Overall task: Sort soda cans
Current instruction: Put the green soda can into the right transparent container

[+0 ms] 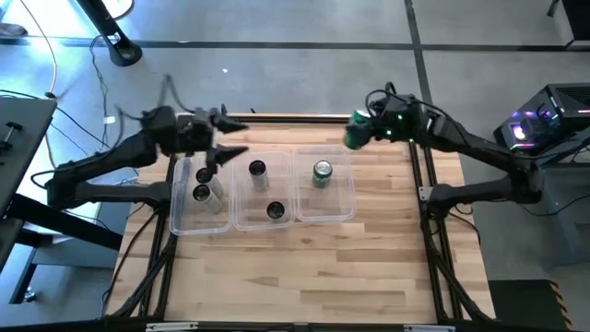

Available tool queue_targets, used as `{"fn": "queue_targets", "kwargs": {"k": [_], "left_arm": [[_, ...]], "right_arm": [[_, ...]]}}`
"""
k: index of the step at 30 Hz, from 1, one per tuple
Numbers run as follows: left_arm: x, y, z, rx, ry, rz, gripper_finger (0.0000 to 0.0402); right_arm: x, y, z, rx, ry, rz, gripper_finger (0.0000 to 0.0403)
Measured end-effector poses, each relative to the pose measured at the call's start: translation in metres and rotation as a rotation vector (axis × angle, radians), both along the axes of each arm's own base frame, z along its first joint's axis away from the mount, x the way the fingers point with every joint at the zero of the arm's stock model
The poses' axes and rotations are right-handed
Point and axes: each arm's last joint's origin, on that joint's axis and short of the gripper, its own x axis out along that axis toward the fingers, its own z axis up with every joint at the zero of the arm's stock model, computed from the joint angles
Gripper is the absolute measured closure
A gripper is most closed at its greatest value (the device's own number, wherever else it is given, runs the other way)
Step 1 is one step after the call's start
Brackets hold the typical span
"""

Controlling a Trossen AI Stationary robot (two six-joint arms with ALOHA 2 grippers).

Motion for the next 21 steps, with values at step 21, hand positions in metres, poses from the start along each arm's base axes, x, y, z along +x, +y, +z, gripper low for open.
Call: {"fn": "queue_targets", "kwargs": {"k": [21], "left_arm": [[0.116, 0.009, -0.059, -0.208, 0.036, -0.307, 0.0058]], "right_arm": [[0.110, 0.079, 0.002, -0.094, -0.467, 0.408, 0.0124]]}}
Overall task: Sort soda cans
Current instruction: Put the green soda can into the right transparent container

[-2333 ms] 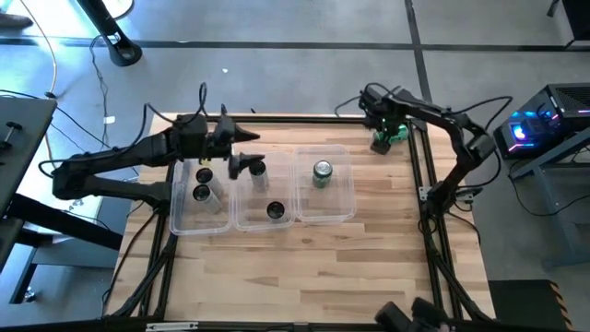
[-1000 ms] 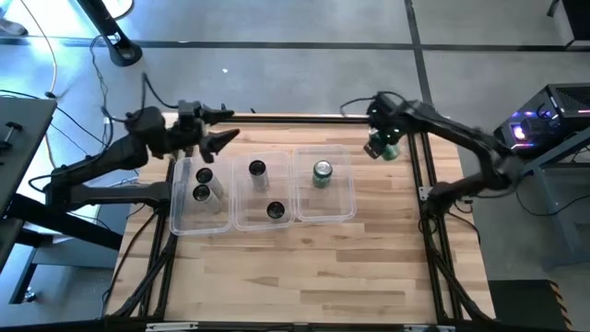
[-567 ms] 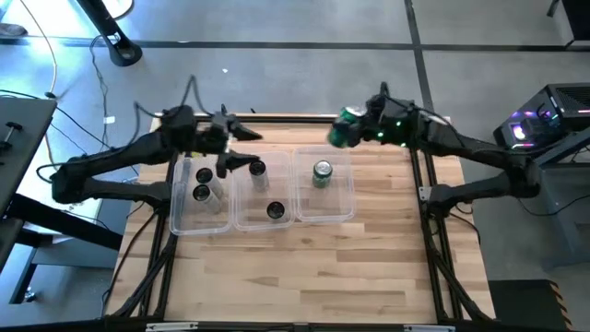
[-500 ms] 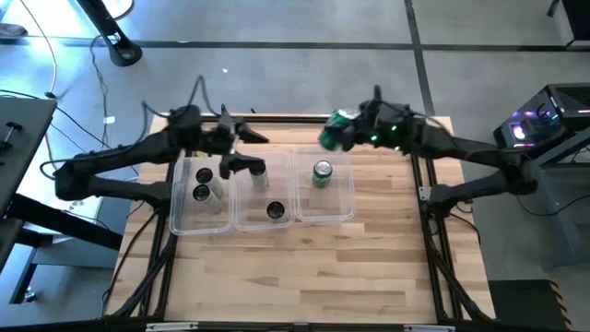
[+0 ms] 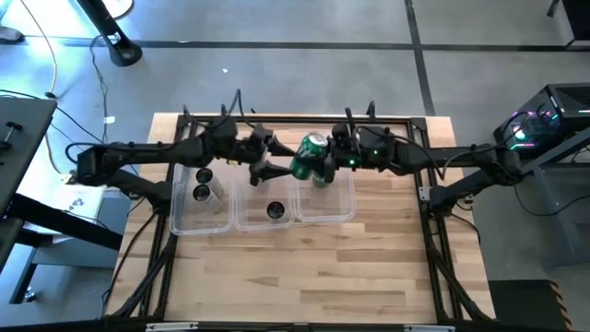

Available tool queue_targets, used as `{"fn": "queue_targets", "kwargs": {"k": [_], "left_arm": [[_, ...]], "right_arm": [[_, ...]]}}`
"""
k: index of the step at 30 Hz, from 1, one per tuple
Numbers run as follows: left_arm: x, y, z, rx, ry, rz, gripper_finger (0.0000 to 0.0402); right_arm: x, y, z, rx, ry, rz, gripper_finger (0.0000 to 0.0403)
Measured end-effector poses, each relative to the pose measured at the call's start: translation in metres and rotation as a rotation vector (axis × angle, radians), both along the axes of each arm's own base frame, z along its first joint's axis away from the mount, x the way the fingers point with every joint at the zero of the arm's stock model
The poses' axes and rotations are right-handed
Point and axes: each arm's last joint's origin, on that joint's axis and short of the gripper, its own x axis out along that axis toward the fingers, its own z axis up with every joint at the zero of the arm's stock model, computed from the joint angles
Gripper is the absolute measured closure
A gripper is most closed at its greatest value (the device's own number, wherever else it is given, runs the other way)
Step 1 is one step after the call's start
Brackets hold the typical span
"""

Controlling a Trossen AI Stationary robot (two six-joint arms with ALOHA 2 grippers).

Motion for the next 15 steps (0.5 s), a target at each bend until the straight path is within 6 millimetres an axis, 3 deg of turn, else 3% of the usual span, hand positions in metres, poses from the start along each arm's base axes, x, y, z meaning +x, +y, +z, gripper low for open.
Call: {"fn": "queue_targets", "kwargs": {"k": [3, 9, 15], "left_arm": [[0.011, -0.003, -0.010, -0.020, 0.016, 0.011, 0.0058], [0.038, -0.019, -0.007, -0.035, -0.026, -0.018, 0.0058], [0.061, -0.024, -0.017, -0.022, 0.056, -0.046, 0.0058]], "right_arm": [[0.000, 0.006, -0.002, -0.022, 0.024, 0.029, 0.0124], [0.000, 0.005, -0.005, -0.049, 0.056, 0.049, 0.0124], [0.000, 0.006, -0.003, -0.063, 0.035, 0.082, 0.0124]]}}
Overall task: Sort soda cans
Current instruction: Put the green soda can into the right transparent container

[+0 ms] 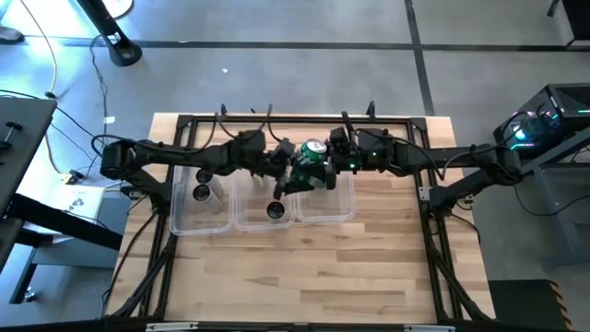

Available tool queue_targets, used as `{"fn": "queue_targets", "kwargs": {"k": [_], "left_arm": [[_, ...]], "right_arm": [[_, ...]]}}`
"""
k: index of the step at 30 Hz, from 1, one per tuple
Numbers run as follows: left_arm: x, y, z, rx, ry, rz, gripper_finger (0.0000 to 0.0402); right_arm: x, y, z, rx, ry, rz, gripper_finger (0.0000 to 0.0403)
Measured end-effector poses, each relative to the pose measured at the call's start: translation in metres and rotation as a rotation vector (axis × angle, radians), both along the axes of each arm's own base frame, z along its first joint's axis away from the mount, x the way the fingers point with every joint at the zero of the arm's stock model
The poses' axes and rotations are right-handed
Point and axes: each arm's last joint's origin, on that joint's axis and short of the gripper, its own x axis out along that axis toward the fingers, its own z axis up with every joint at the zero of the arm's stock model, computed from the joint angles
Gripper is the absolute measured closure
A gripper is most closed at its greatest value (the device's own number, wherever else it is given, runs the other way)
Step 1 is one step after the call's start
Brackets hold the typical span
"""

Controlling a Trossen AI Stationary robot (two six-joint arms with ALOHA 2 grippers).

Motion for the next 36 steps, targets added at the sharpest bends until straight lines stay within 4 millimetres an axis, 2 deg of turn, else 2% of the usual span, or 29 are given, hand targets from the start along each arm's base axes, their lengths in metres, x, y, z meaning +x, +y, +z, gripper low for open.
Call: {"fn": "queue_targets", "kwargs": {"k": [3, 7, 10, 14, 16, 20, 25, 29, 33, 36], "left_arm": [[0.004, 0.000, -0.003, 0.024, 0.009, 0.023, 0.0073], [0.002, 0.001, 0.002, 0.046, -0.010, 0.055, 0.0121], [-0.001, 0.006, 0.004, 0.050, -0.013, 0.054, 0.0121], [-0.005, 0.011, 0.003, 0.051, 0.017, 0.050, 0.0121], [-0.005, 0.013, 0.004, 0.051, 0.024, 0.066, 0.0121], [-0.007, 0.013, -0.002, 0.065, 0.072, 0.034, 0.0121], [-0.014, 0.012, -0.012, 0.149, 0.199, 0.036, 0.0121], [-0.019, 0.011, -0.019, 0.227, 0.284, 0.054, 0.0121], [-0.016, 0.007, -0.013, 0.288, 0.224, 0.059, 0.0121], [-0.014, 0.002, -0.009, 0.306, 0.180, 0.070, 0.0121]], "right_arm": [[0.000, 0.000, 0.001, 0.009, -0.009, 0.004, 0.0124], [-0.002, 0.000, 0.001, 0.033, 0.002, -0.004, 0.0124], [-0.004, 0.000, 0.003, 0.023, 0.006, -0.006, 0.0121], [-0.010, -0.002, 0.004, 0.076, 0.031, -0.018, 0.0034], [-0.013, -0.005, 0.012, 0.078, 0.039, -0.027, 0.0020], [-0.021, -0.008, 0.025, 0.030, 0.114, -0.039, 0.0044], [-0.043, -0.007, 0.064, -0.074, 0.207, -0.091, 0.0047], [-0.048, -0.006, 0.070, -0.128, 0.350, -0.104, 0.0047], [-0.049, -0.006, 0.072, -0.129, 0.353, -0.106, 0.0046], [-0.042, -0.009, 0.065, -0.143, 0.389, -0.139, 0.0046]]}}
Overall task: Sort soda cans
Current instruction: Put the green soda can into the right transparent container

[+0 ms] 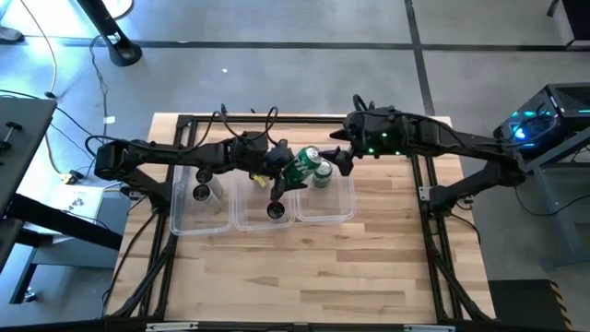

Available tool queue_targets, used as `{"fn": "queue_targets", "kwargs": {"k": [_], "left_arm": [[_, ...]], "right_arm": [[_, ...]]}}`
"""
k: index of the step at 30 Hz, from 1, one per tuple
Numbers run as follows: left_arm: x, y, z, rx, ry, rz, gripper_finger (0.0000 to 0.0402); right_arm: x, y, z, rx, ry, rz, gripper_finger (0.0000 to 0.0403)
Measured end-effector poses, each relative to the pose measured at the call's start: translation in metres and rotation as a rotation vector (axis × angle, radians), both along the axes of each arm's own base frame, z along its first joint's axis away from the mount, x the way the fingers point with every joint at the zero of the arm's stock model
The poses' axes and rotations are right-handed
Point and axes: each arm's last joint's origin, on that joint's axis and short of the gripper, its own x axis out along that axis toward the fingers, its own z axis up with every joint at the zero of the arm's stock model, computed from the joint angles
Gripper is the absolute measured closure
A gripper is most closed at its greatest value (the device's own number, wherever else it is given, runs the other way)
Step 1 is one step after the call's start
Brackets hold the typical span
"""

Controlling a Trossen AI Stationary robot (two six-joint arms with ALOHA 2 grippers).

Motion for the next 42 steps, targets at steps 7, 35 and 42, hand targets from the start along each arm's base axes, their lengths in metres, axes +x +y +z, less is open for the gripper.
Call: {"fn": "queue_targets", "kwargs": {"k": [7, 35, 42], "left_arm": [[0.001, -0.004, -0.002, 0.014, 0.011, 0.015, 0.0121], [0.002, -0.001, -0.010, 0.050, 0.074, 0.073, 0.0121], [0.003, -0.003, -0.009, 0.049, 0.062, 0.063, 0.0121]], "right_arm": [[0.023, -0.002, -0.013, 0.039, 0.007, 0.055, 0.0045], [0.032, 0.002, 0.007, 0.023, -0.019, 0.124, 0.0045], [0.036, 0.001, -0.008, 0.013, 0.014, 0.096, 0.0045]]}}
